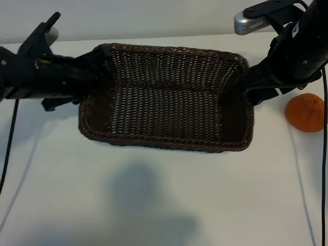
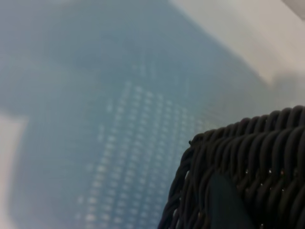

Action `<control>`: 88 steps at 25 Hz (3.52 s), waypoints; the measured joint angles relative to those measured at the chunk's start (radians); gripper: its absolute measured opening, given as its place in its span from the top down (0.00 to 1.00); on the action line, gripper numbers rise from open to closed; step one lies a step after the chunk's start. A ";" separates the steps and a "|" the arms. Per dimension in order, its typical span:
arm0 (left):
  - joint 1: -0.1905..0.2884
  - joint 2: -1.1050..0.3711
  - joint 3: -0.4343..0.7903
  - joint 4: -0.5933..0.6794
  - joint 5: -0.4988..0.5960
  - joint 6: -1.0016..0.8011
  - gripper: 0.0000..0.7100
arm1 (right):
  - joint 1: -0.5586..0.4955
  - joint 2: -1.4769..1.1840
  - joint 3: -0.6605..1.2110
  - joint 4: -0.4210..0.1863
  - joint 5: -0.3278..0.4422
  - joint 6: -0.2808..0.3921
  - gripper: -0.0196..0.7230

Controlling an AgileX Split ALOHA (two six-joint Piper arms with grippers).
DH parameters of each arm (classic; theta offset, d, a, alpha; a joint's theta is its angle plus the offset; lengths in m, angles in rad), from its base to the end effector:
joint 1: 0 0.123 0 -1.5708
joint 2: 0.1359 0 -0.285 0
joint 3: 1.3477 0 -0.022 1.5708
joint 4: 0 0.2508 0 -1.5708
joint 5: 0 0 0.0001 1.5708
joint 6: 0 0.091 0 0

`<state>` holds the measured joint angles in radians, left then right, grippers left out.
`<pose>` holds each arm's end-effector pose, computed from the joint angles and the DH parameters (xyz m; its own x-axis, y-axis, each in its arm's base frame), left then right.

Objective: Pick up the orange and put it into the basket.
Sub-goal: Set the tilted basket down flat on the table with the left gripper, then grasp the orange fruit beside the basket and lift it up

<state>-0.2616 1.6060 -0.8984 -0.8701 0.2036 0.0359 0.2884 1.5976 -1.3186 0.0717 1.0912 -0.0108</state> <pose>0.3160 -0.0992 0.2144 -0.7161 -0.5588 -0.4183 -0.2370 0.7583 -0.6073 0.3074 0.0972 0.2909 -0.9255 -0.2513 -0.2834 -0.2806 0.9575 0.0673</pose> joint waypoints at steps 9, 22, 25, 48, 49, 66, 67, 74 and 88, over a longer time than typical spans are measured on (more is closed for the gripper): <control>0.000 0.128 -0.031 -0.495 -0.001 0.468 0.49 | 0.000 0.000 0.000 0.000 -0.002 0.000 0.22; 0.000 0.246 -0.031 -0.603 -0.007 0.587 0.49 | 0.000 0.000 0.000 0.000 -0.003 0.000 0.22; 0.000 0.254 -0.031 -0.604 -0.021 0.589 0.49 | 0.000 0.000 0.000 0.000 -0.003 0.000 0.22; 0.000 0.255 -0.031 -0.612 -0.059 0.548 0.49 | 0.000 0.000 0.000 0.000 -0.005 0.000 0.22; 0.000 0.255 -0.031 -0.612 -0.059 0.548 0.49 | 0.000 0.000 0.000 0.000 -0.005 0.000 0.22; 0.000 0.255 -0.032 -0.607 -0.042 0.539 0.19 | 0.000 0.000 0.000 0.000 -0.005 -0.001 0.22; 0.000 0.255 -0.032 -0.598 -0.039 0.538 0.15 | 0.000 0.000 0.000 0.000 -0.005 -0.001 0.22; 0.000 0.238 -0.032 -0.564 -0.019 0.538 0.09 | 0.000 0.000 0.000 0.000 -0.005 -0.001 0.22; 0.000 0.147 -0.032 -0.476 0.002 0.534 0.10 | 0.000 0.000 0.000 0.000 -0.005 -0.001 0.22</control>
<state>-0.2616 1.7534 -0.9303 -1.3458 0.2056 0.5696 0.2884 1.5976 -1.3186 0.0717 1.0866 -0.0117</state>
